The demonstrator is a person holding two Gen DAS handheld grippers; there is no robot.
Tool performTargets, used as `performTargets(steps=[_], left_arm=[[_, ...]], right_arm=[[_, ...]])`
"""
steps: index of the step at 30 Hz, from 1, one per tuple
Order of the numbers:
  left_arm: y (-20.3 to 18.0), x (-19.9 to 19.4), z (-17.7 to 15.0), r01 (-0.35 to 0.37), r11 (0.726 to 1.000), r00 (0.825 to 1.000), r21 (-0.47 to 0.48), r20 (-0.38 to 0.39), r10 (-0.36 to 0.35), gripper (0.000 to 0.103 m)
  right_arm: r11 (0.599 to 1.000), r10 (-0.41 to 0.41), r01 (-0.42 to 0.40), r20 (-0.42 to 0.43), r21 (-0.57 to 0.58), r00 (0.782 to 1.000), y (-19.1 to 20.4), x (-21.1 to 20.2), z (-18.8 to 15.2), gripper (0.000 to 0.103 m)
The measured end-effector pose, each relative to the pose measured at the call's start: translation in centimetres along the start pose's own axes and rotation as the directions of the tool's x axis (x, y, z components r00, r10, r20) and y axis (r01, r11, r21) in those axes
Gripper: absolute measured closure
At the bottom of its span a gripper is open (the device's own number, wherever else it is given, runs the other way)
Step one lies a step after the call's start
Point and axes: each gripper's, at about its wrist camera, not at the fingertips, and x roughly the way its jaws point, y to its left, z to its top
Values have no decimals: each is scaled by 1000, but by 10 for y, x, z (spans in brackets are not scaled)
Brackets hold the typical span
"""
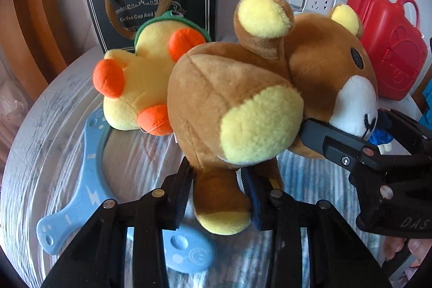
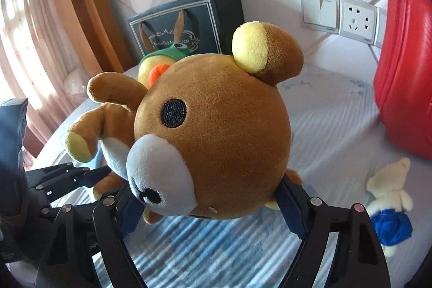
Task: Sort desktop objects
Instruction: 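Close both tools on the brown bear plush from either side, then lift the brown bear with both tools and carry it over the blue crate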
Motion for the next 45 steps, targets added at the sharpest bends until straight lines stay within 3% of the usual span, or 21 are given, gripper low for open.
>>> performTargets(steps=[10, 19, 25, 33, 39, 45], left_arm=[[-44, -142, -16, 37, 997, 985, 70, 168, -48, 67], [-69, -248, -42, 121, 975, 941, 187, 291, -173, 67], [-97, -301, -58, 201, 929, 895, 311, 328, -303, 67], [-169, -350, -79, 315, 831, 823, 458, 304, -479, 67], [-247, -384, -94, 339, 764, 770, 549, 304, -561, 67], [-347, -405, -111, 383, 730, 742, 565, 282, -608, 67]], right_arm=[[997, -71, 73, 152, -3, 986, 47, -152, -16, 17], [980, -198, 190, 298, 57, 934, 89, -276, -42, 17], [945, -327, 295, 369, 143, 870, 109, -344, -68, 17], [855, -516, 440, 387, 272, 764, 107, -425, -107, 17], [785, -618, 504, 400, 360, 677, 76, -492, -142, 17], [740, -672, 556, 409, 377, 617, 20, -569, -177, 16]])
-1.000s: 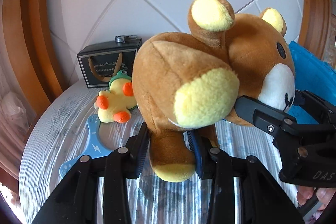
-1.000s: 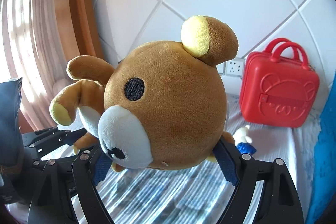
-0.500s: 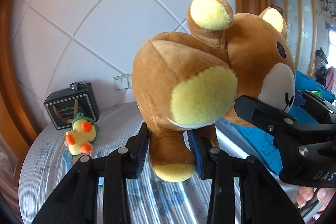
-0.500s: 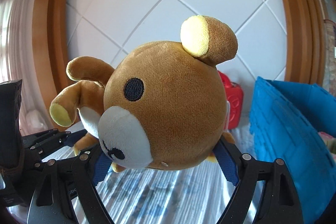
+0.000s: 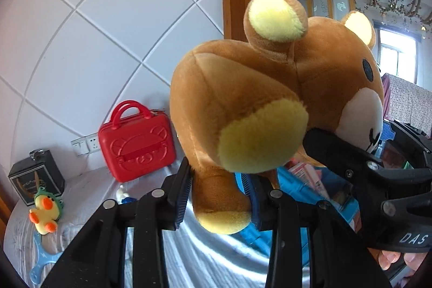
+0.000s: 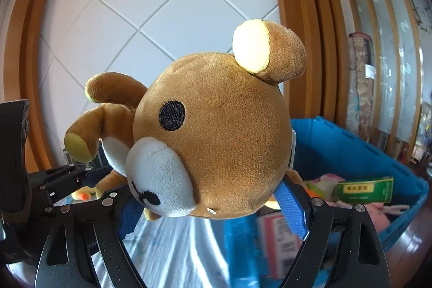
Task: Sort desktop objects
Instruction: 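Lift the brown bear with both tools and carry it over the blue crate, then open both tools to drop the brown bear into the crate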
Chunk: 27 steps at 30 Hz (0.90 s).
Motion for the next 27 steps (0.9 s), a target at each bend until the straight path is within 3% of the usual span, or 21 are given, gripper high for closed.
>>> performTargets(steps=[7, 17, 22, 23, 26, 27], left_arm=[[-103, 63, 24, 10, 1000, 998, 21, -69, -9, 67], [-169, 104, 34, -31, 995, 989, 95, -143, 45, 66], [-176, 123, 31, -68, 993, 975, 92, -204, 86, 46], [-174, 122, 31, -74, 994, 976, 85, -197, 90, 44], [-173, 118, 31, -94, 993, 979, 67, -178, 104, 23], [-173, 116, 31, -102, 993, 979, 65, -168, 112, 22]], right_arm=[[998, -61, 61, -15, -17, 998, -117, -9, 6, 16], [994, 6, 0, -62, 110, 998, -230, 11, -7, 14], [985, 21, -10, -67, 171, 998, -258, 17, -13, 7], [983, 18, -8, -59, 181, 998, -264, 17, -14, 3], [979, -13, 20, -40, 202, 999, -280, 18, -12, 0], [977, -17, 24, -36, 210, 999, -286, 18, -11, 0]])
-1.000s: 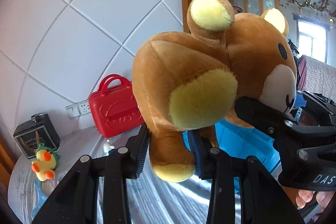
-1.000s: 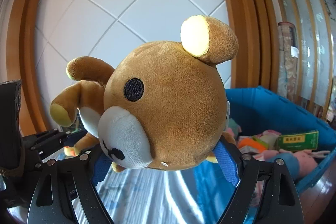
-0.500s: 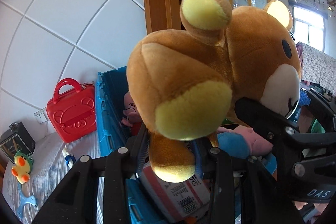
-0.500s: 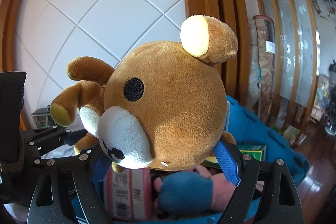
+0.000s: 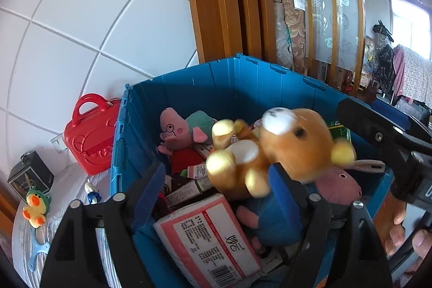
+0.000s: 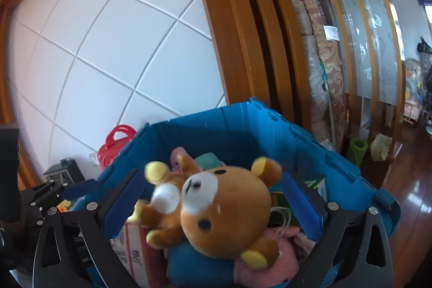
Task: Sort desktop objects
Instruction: 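Open both tools to drop the brown bear into the crate, then move both open tools back over the bed toward the yellow duck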
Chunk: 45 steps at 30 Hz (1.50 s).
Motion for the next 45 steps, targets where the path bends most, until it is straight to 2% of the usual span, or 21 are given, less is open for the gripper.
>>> performTargets(steps=[5, 9, 17, 25, 30, 34, 37, 42, 45], left_arm=[[4, -6, -6, -39, 999, 999, -27, -5, 38, 22], [22, -11, -11, -81, 995, 997, -63, 5, 82, 22], [57, -54, -26, -153, 976, 982, -152, 87, 168, 21], [128, -85, -55, -218, 935, 965, -280, 81, 249, 21], [182, -102, -82, -253, 907, 955, -337, 62, 289, 21], [240, -120, -111, -267, 888, 950, -374, 54, 308, 21], [295, -133, -137, -278, 874, 946, -400, 42, 320, 21], [399, -148, -183, -303, 851, 944, -430, -15, 329, 21], [459, -151, -210, -347, 822, 932, -451, -64, 358, 21]], right_arm=[[999, 11, -10, -6, 31, 1000, -7, -1, 0, 0], [1000, 28, -28, -7, 3, 1000, 8, -6, -3, 0], [992, 117, -116, 1, -57, 993, 51, -14, -6, 0], [961, 247, -238, 47, -140, 968, 121, -33, -6, 0], [932, 316, -302, 42, -201, 948, 182, -36, -11, 0], [903, 367, -352, 16, -248, 930, 248, -35, -22, 0], [885, 397, -385, -10, -263, 918, 306, -29, -36, 0], [873, 402, -405, -69, -271, 913, 408, -7, -64, 0], [868, 411, -426, -115, -256, 905, 464, 13, -82, 0]])
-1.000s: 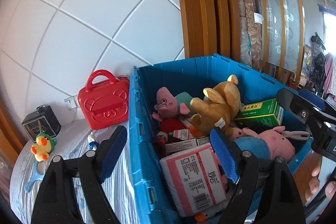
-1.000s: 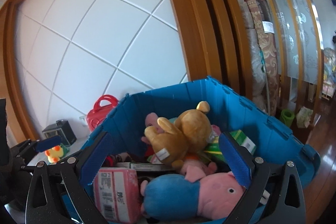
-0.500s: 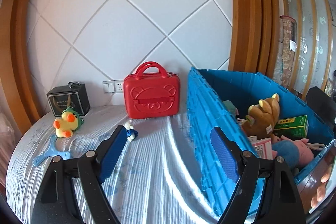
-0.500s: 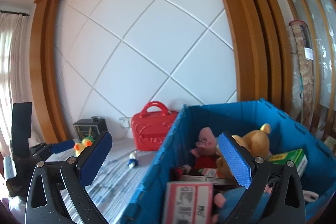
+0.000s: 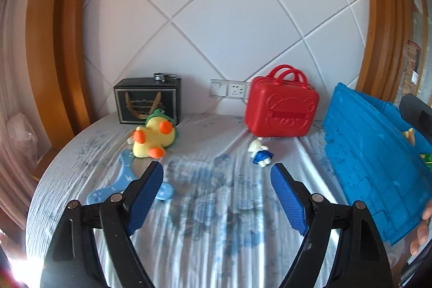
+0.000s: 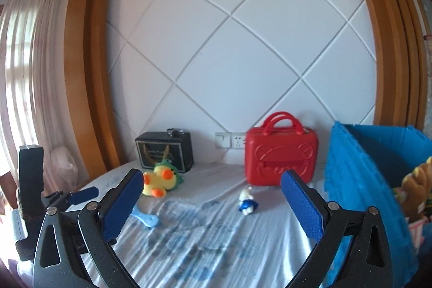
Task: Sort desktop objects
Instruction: 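Move both open tools back over the bed toward the yellow duck, then position both tools on either side of the yellow duck plush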
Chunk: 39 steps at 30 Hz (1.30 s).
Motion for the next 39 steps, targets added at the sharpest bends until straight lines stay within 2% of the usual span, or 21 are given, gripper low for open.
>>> performTargets(steps=[4, 6, 9, 13, 15, 17, 19, 21, 23, 25, 27, 30, 32, 34, 39], left_arm=[[71, 40, -3, -68, 997, 995, -22, -68, 67, 21], [104, 65, -8, -105, 993, 989, -44, -107, 100, 21], [148, 111, -15, -134, 986, 974, -102, -197, 112, 21], [192, 176, -23, -182, 972, 949, -146, -284, 135, 21], [204, 208, -25, -213, 966, 937, -146, -311, 159, 21], [211, 241, -24, -223, 965, 931, -137, -323, 169, 21], [214, 274, -22, -215, 969, 929, -123, -330, 165, 21], [215, 306, -19, -217, 968, 927, -124, -338, 165, 21], [216, 339, -18, -186, 972, 924, -141, -363, 124, 21], [215, 371, -18, -171, 976, 914, -136, -391, 105, 21], [215, 397, -19, -188, 979, 899, -85, -417, 136, 21], [230, 407, -10, -174, 983, 911, -58, -389, 138, 11], [242, 405, 1, -208, 978, 916, 6, -350, 197, 4], [252, 406, 10, -233, 971, 911, 62, -335, 240, 1], [257, 406, 19, -186, 981, 912, 51, -362, 192, 1]], right_arm=[[999, 33, -32, -125, 10, 992, 40, 68, -8, 0], [1000, 26, -23, -188, 20, 982, 51, 105, -14, 0], [999, 41, -39, -271, 13, 962, 64, 160, -25, 0], [998, 62, -69, -385, -5, 921, 74, 240, -44, 0], [996, 82, -91, -448, 1, 890, 74, 285, -56, 0], [992, 107, -125, -498, -3, 860, 75, 332, -66, 0], [989, 112, -145, -531, -20, 840, 76, 377, -76, 0], [986, 116, -164, -555, -38, 824, 79, 419, -83, 0], [980, 129, -193, -561, -56, 818, 85, 456, -89, 0], [975, 148, -217, -566, -57, 811, 91, 488, -97, 0], [970, 165, -236, -573, -51, 803, 95, 515, -105, 0], [967, 174, -250, -585, -51, 792, 100, 539, -114, 0], [961, 201, -275, -590, -37, 782, 104, 548, -118, 0], [953, 232, -302, -589, -22, 774, 110, 553, -117, 0], [938, 254, -343, -564, -57, 786, 136, 579, -107, 0]])
